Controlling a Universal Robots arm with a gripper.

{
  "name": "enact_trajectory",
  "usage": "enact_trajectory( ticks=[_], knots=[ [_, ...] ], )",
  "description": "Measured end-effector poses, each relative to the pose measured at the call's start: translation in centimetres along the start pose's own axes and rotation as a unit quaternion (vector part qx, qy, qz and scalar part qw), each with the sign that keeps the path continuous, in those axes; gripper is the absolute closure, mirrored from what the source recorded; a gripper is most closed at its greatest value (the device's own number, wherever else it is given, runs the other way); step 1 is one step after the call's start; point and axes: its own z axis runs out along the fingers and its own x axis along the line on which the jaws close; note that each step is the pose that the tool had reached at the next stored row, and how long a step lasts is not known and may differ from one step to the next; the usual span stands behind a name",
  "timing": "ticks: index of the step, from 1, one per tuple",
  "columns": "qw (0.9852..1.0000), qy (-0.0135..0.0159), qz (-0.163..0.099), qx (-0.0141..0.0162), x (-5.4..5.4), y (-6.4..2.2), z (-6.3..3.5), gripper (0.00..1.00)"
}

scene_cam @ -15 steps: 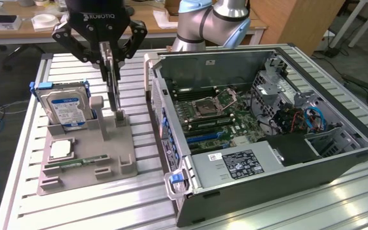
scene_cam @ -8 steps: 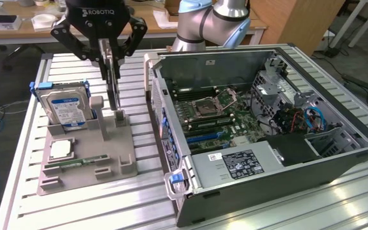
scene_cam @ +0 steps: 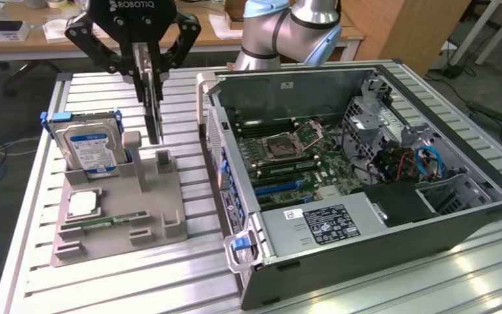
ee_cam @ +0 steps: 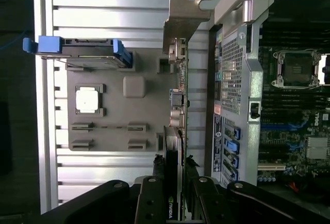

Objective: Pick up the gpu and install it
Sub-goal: 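Pick up the gpu and move the gpu toward the slot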

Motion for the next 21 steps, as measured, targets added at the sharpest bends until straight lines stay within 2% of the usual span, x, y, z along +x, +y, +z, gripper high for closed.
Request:
enact_trajectory(
  ticks=[21],
  knots=[
    [1.0,0.0,0.0,0.0001,-0.1,0.0,-2.79,0.74]
  ],
)
